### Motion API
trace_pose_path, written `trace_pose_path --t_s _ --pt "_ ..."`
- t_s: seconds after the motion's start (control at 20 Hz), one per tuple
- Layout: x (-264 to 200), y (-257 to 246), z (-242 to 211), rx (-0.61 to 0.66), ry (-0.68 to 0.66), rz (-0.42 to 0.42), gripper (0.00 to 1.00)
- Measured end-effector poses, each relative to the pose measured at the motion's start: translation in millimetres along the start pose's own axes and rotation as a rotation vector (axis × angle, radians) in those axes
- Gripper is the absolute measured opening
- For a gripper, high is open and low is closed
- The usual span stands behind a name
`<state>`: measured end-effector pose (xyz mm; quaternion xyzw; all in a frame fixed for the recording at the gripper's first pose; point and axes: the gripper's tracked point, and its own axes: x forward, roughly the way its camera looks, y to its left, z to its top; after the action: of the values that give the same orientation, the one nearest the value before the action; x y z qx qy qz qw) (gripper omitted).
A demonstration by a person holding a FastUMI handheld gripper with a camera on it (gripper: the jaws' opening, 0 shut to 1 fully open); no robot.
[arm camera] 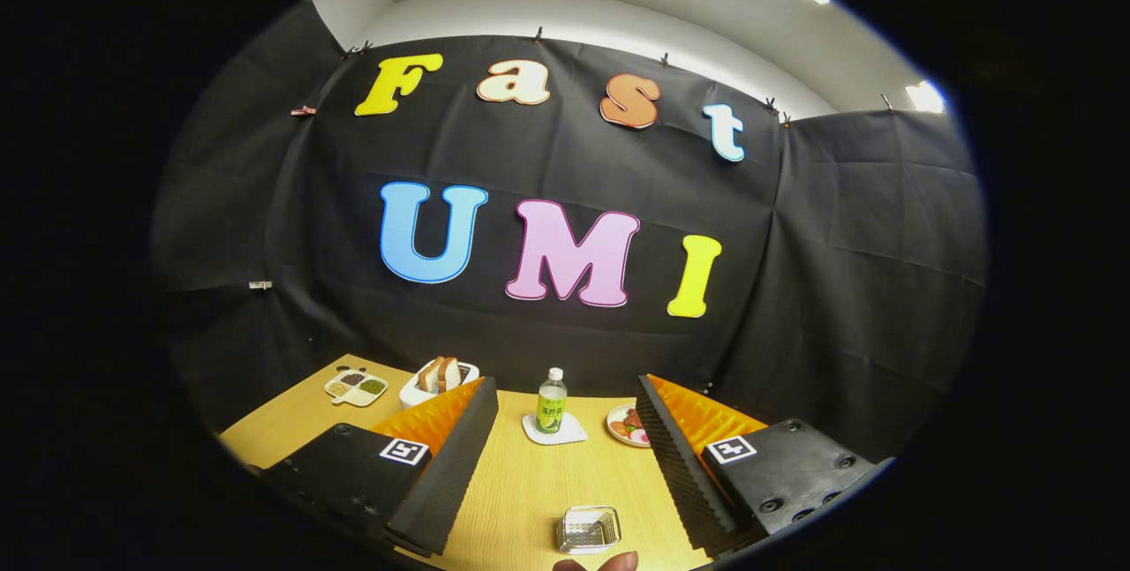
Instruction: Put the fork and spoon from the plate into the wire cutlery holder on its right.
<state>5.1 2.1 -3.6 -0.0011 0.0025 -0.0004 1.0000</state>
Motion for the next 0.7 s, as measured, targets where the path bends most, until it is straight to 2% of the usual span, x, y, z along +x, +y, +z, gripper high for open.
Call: trace_pose_path --t_s 0.15,0.25,0.5,0.7 --pt "3 10 -3 0.005 0.015 0.024 0.98" --pt "4 29 -18 0.013 0.073 0.090 0.98" --pt "-8 91 -77 0.139 0.339 0.272 0.98" --pt "-24 134 -129 0.204 0.575 0.359 0.98"
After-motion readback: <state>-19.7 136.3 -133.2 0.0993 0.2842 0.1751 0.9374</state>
